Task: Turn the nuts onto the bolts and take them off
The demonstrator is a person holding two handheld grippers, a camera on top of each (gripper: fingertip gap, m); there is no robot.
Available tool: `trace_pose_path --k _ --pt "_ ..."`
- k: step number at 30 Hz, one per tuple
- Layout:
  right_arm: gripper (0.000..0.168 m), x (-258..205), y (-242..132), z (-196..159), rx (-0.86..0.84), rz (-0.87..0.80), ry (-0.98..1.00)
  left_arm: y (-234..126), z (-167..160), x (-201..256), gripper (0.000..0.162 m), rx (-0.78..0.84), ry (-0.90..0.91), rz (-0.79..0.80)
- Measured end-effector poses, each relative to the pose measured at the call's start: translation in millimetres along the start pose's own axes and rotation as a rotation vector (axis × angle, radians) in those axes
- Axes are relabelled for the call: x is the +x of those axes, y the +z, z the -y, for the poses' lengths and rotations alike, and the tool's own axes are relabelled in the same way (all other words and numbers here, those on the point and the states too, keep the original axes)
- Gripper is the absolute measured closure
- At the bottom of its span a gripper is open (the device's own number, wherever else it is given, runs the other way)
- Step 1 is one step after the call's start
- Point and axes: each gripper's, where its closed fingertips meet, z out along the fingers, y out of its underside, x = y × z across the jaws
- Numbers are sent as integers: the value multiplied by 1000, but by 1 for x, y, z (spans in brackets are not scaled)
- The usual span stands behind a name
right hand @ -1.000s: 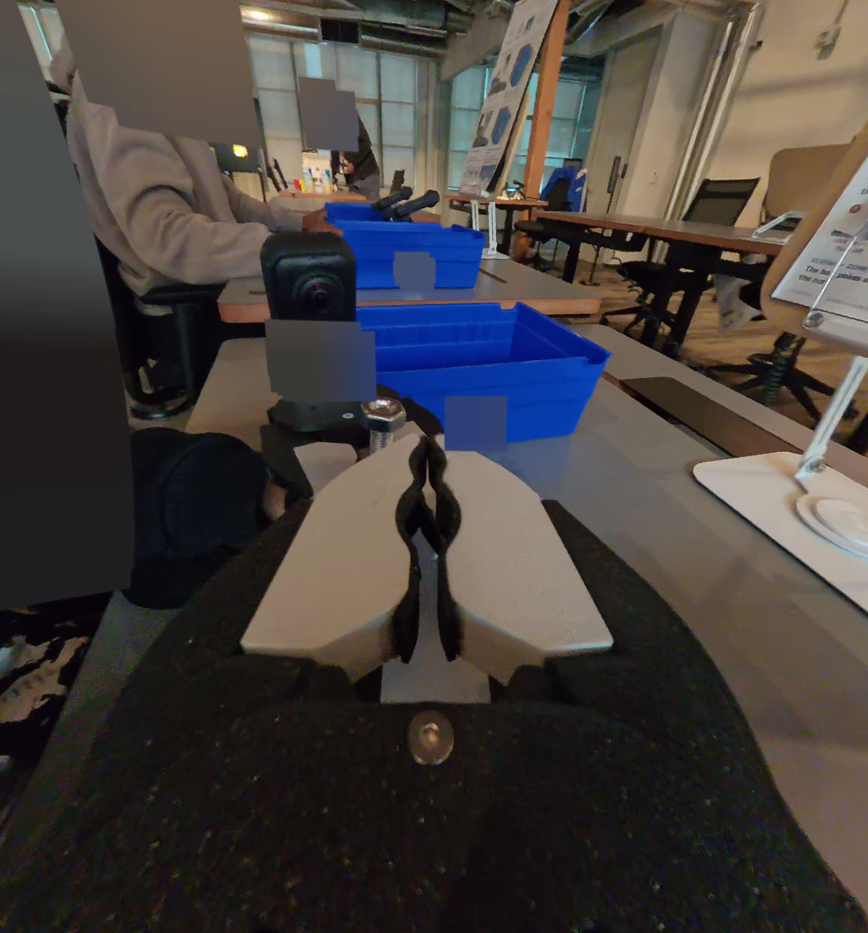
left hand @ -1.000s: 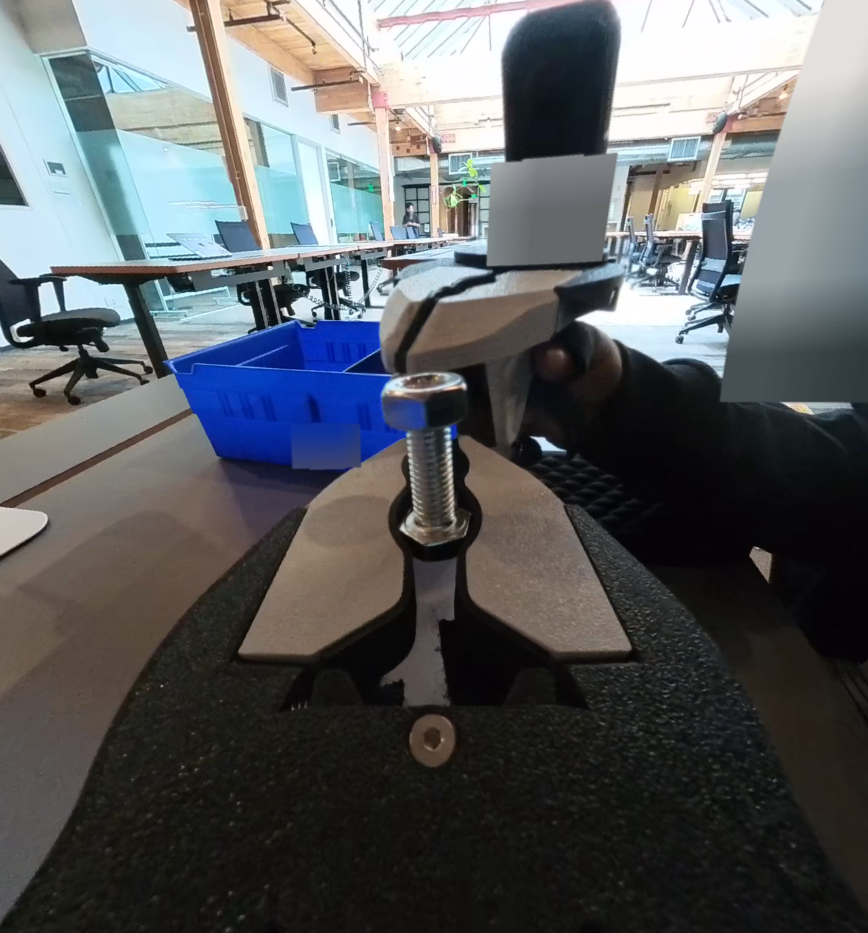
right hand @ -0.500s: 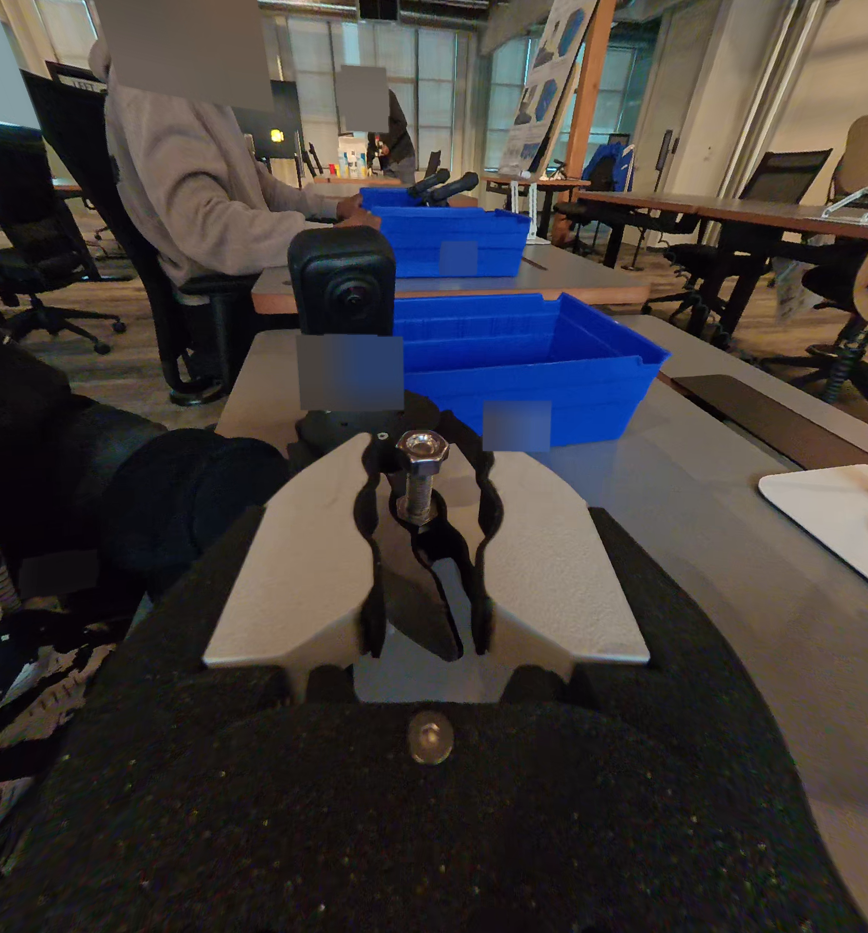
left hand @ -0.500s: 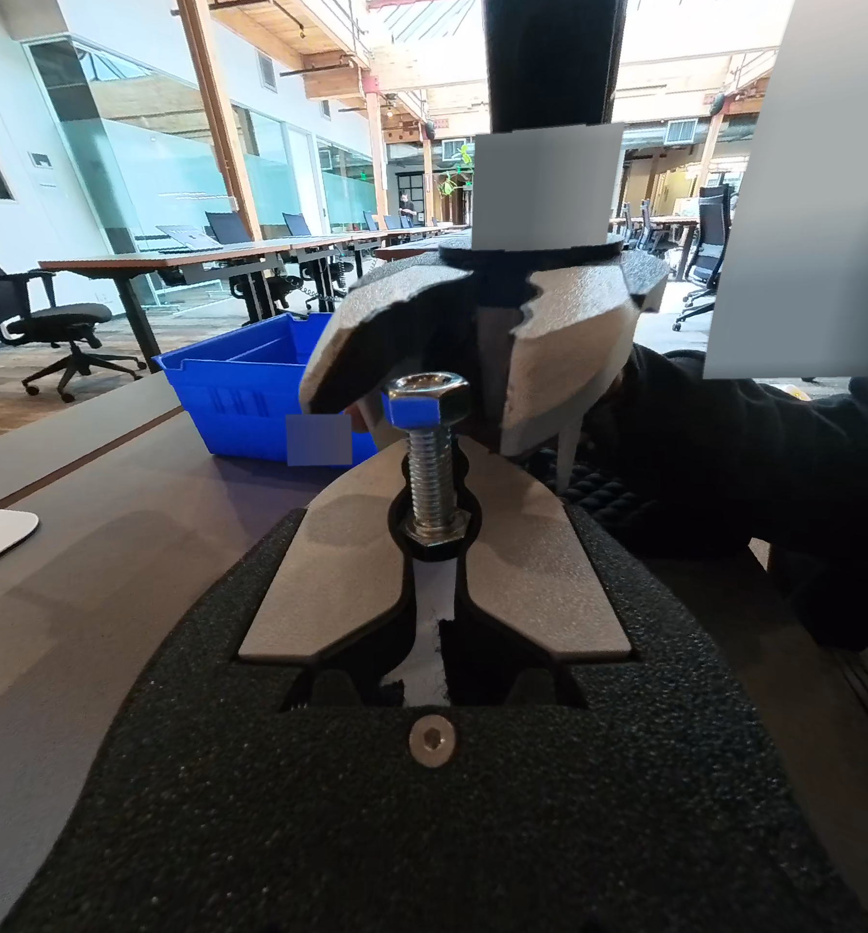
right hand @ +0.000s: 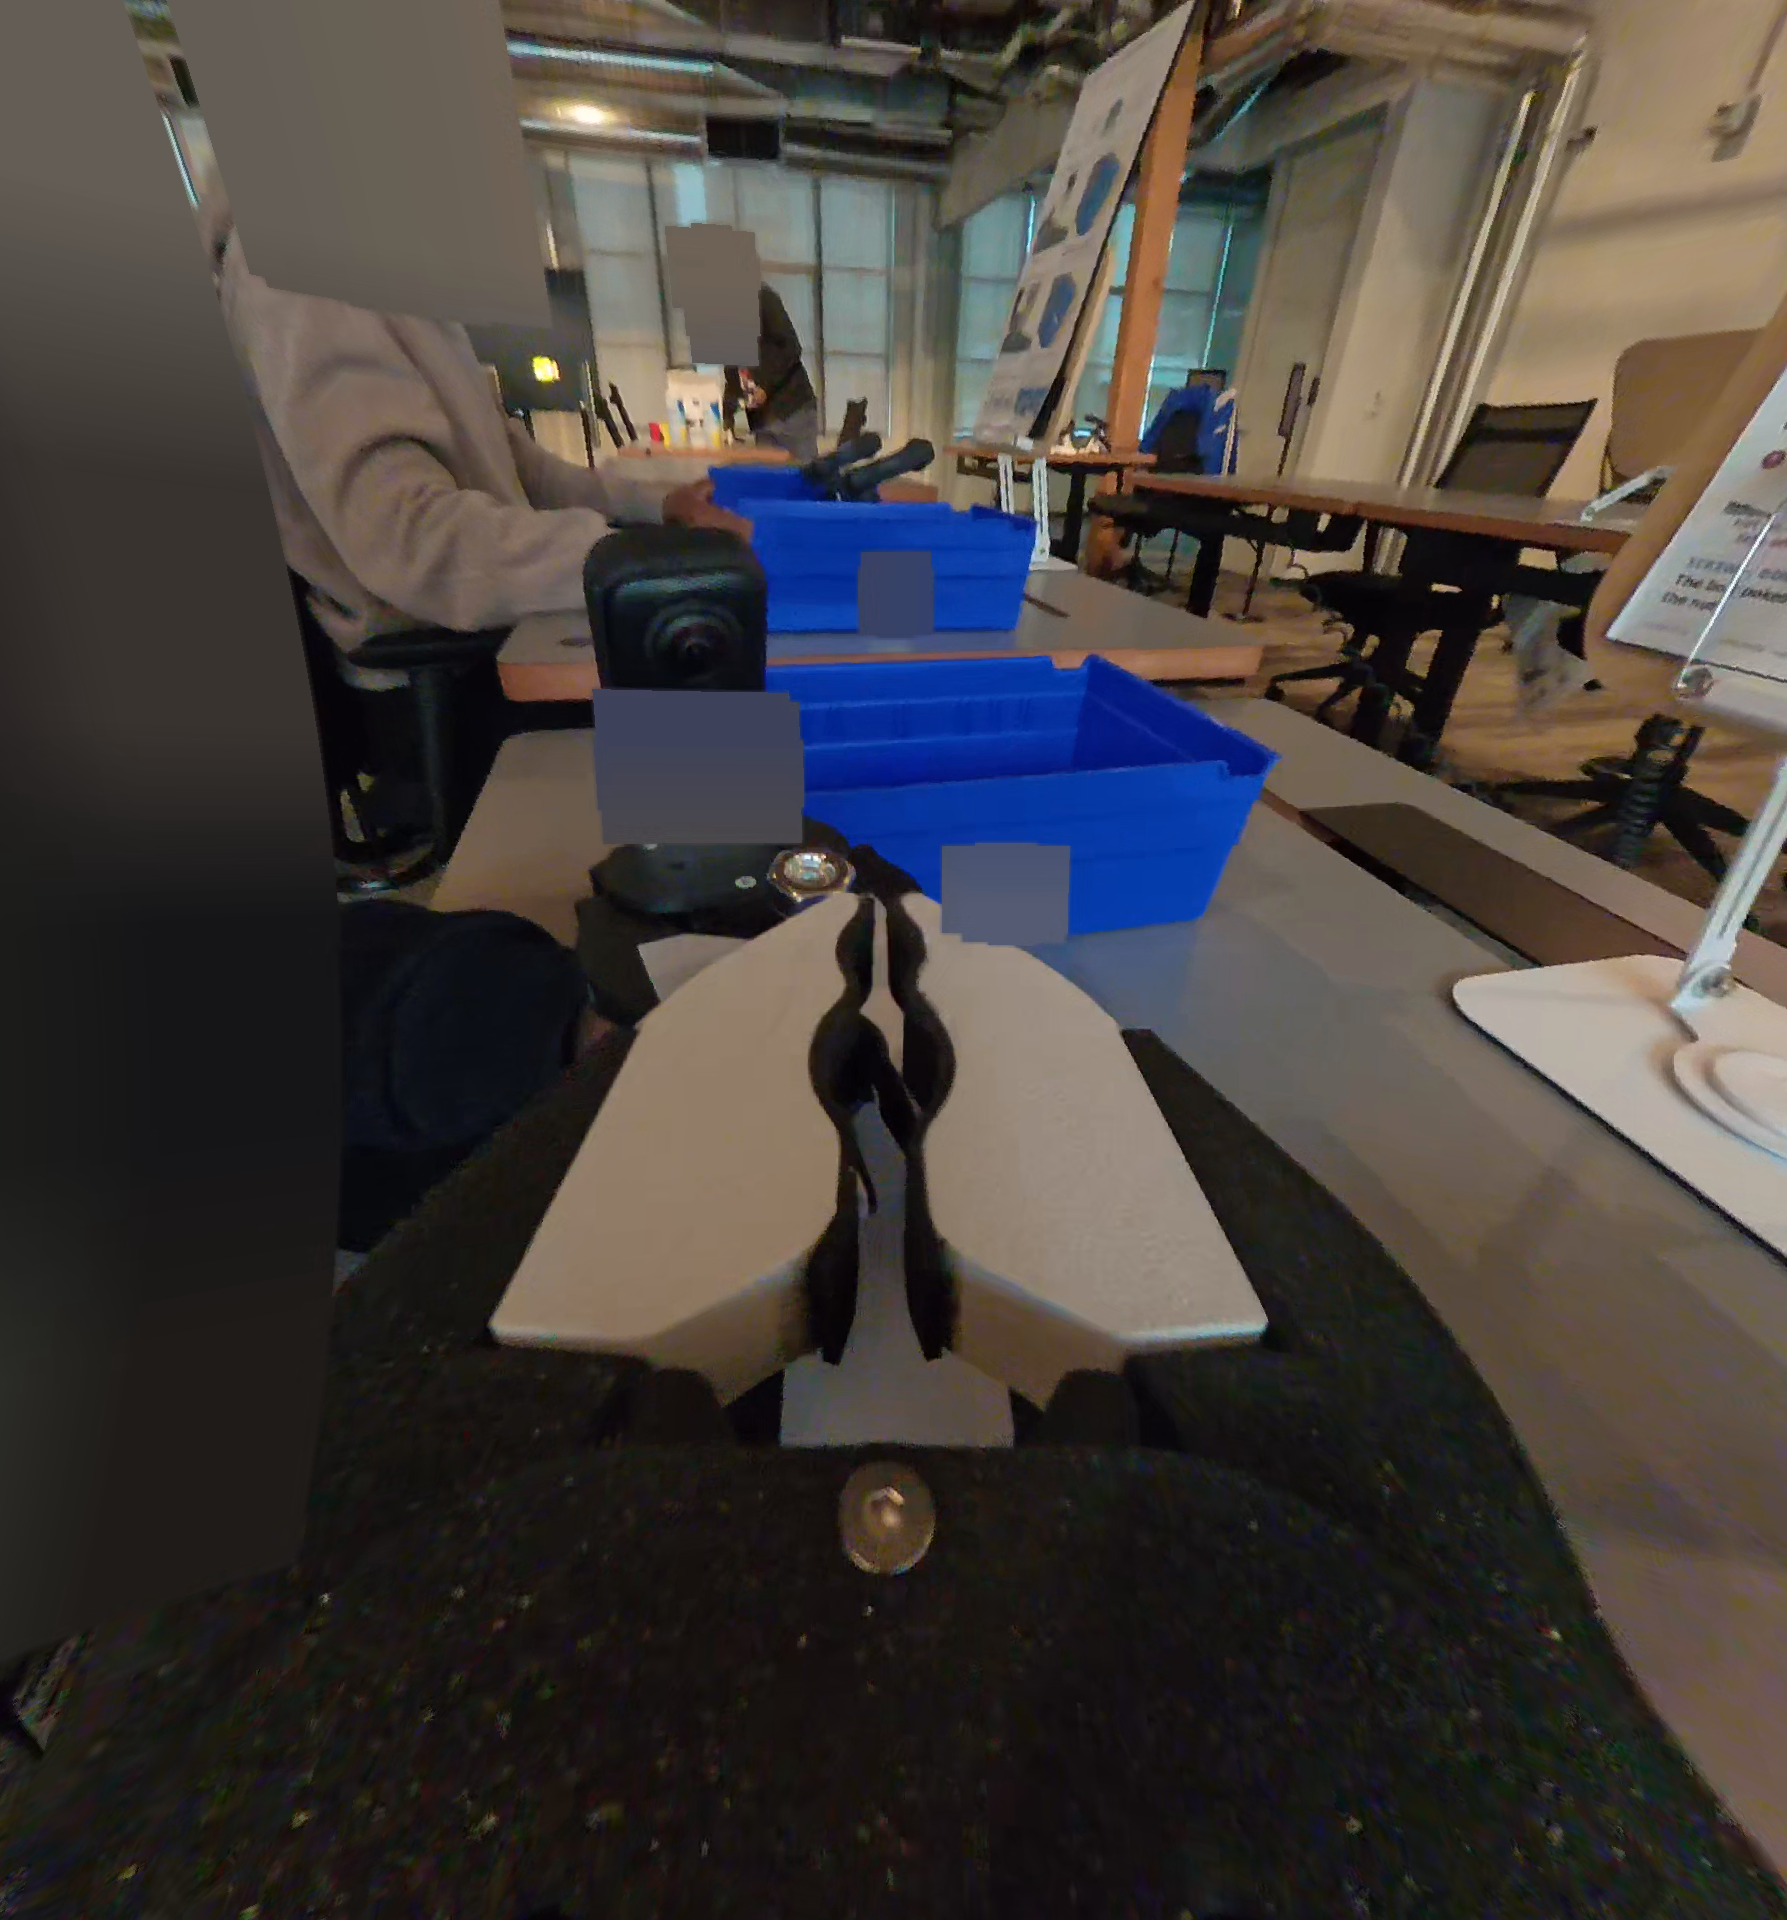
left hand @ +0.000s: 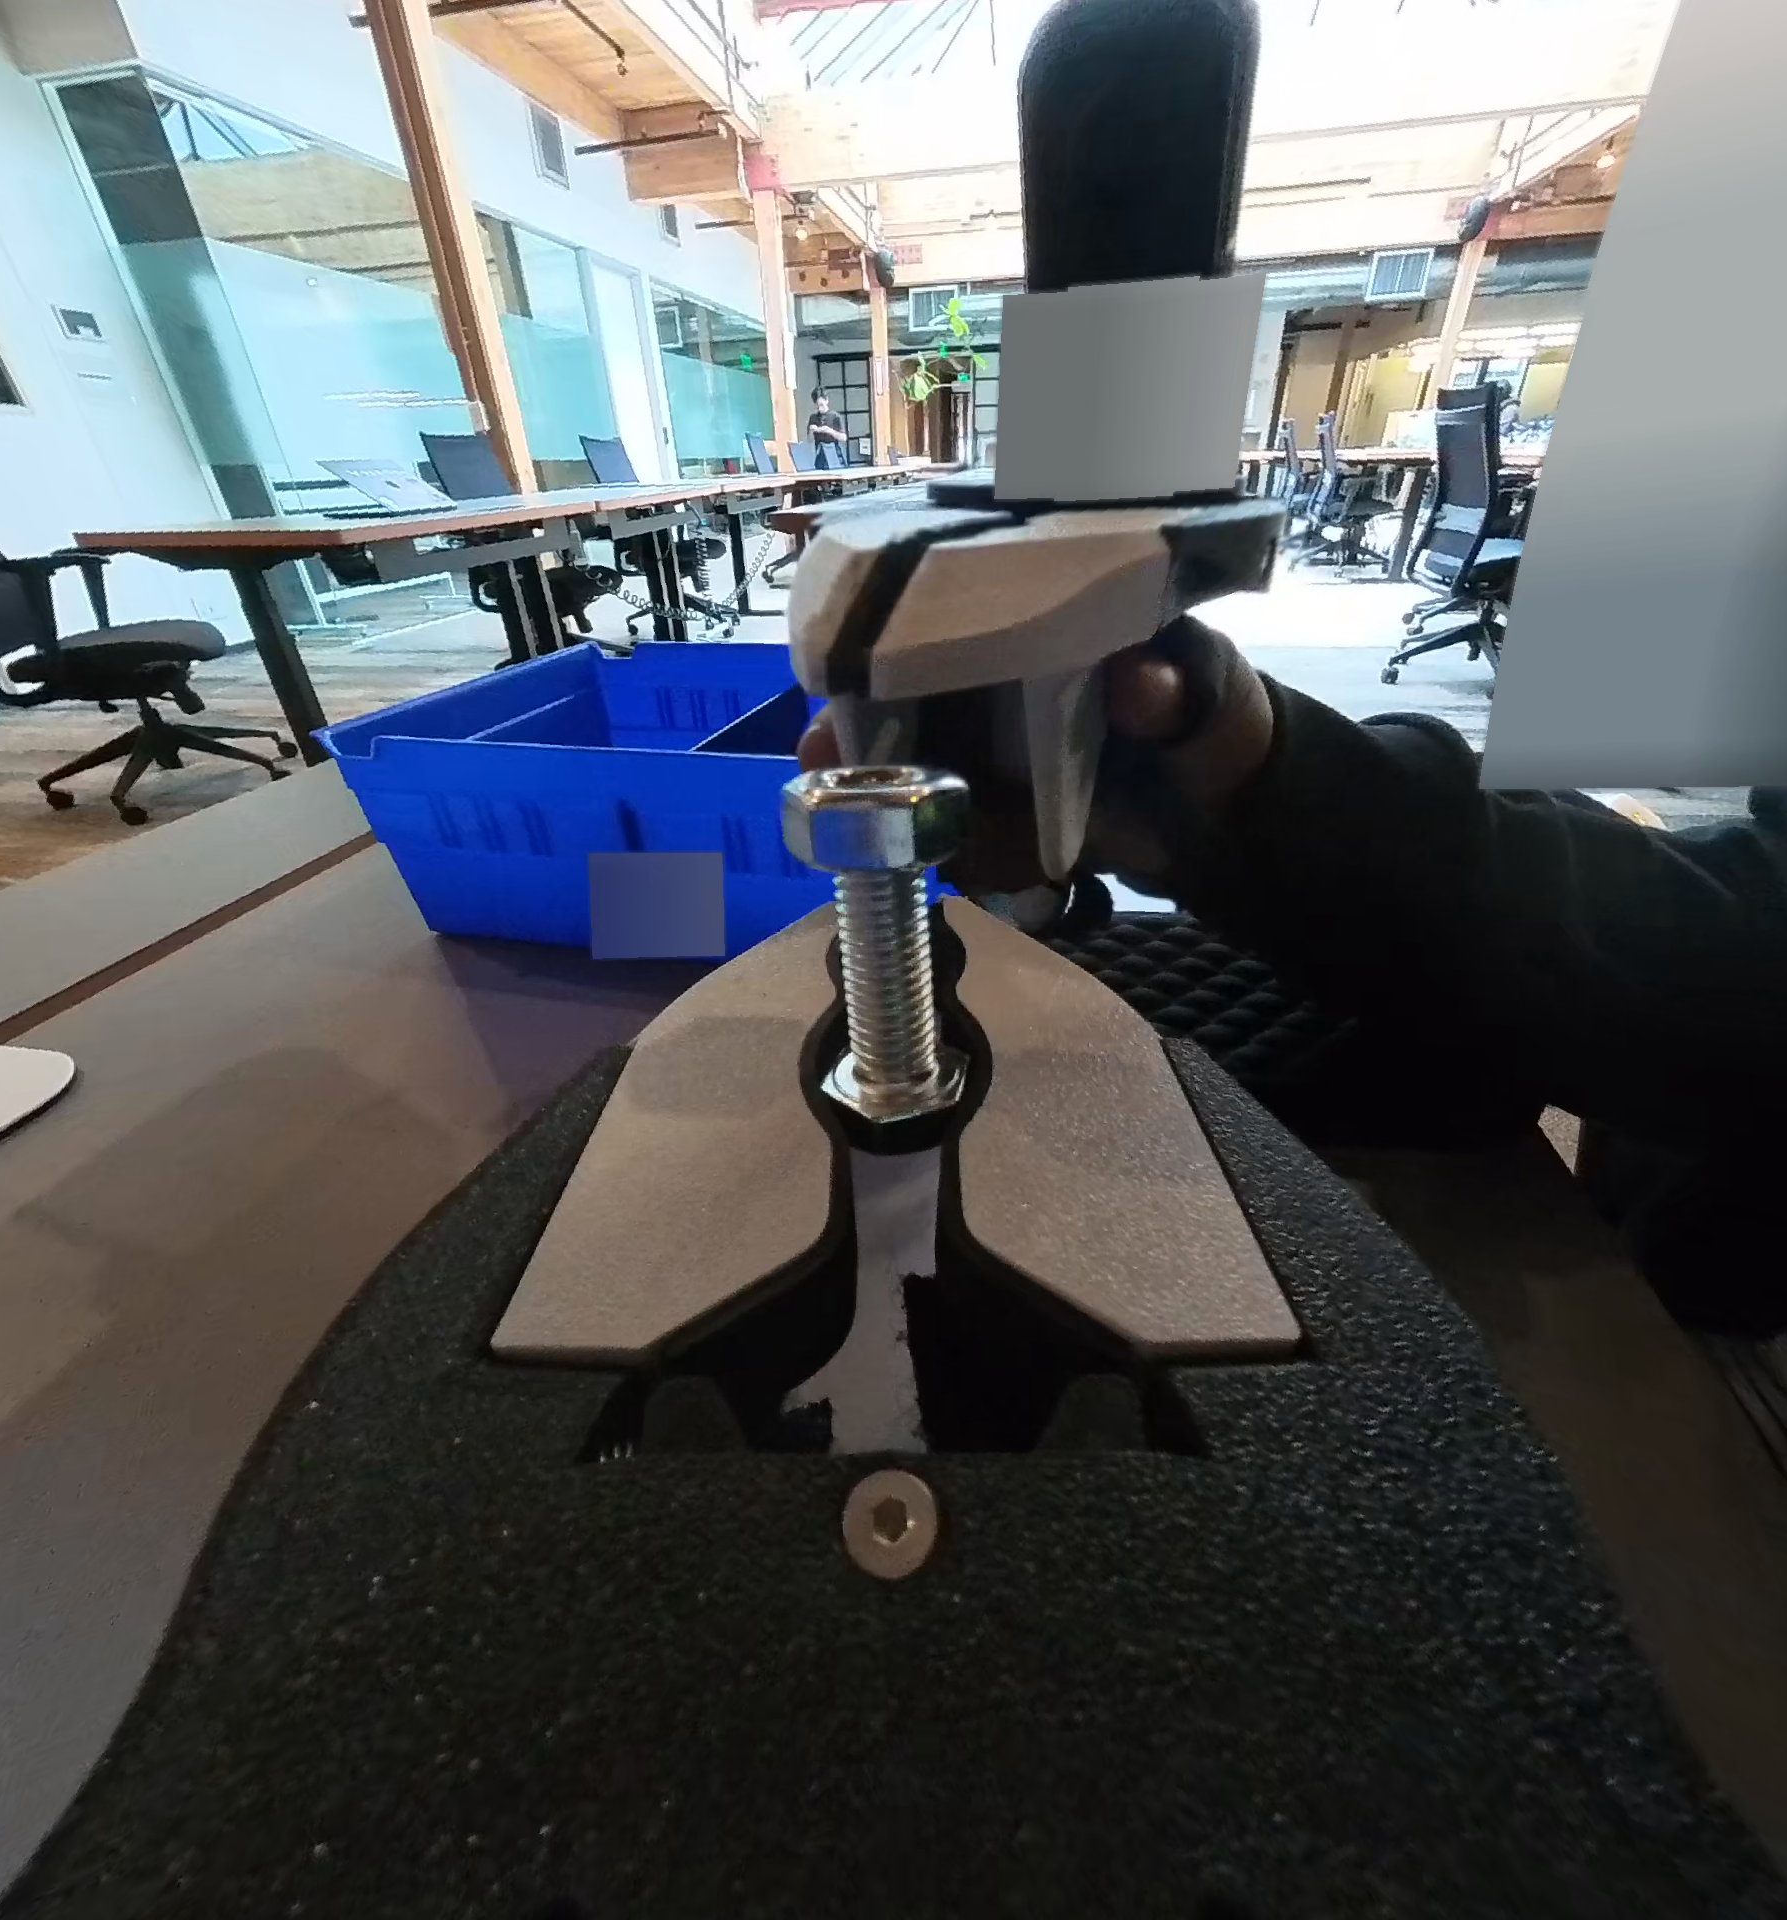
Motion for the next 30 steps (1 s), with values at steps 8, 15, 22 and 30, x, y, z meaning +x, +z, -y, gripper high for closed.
trace_pose_path --k 8,15,22,30 --pt "142 -13 22 -9 -65 39 -19 0 -1 0 150 -2 -2 1" --pt "145 -14 27 -10 -84 36 -34 0 -1 1 150 -6 0 -3" --pt "152 -16 23 -11 -101 56 -69 2 -2 3 150 -13 -3 -17" --pt "152 -19 19 -15 -148 70 -153 5 -8 11 150 -42 -24 -74"
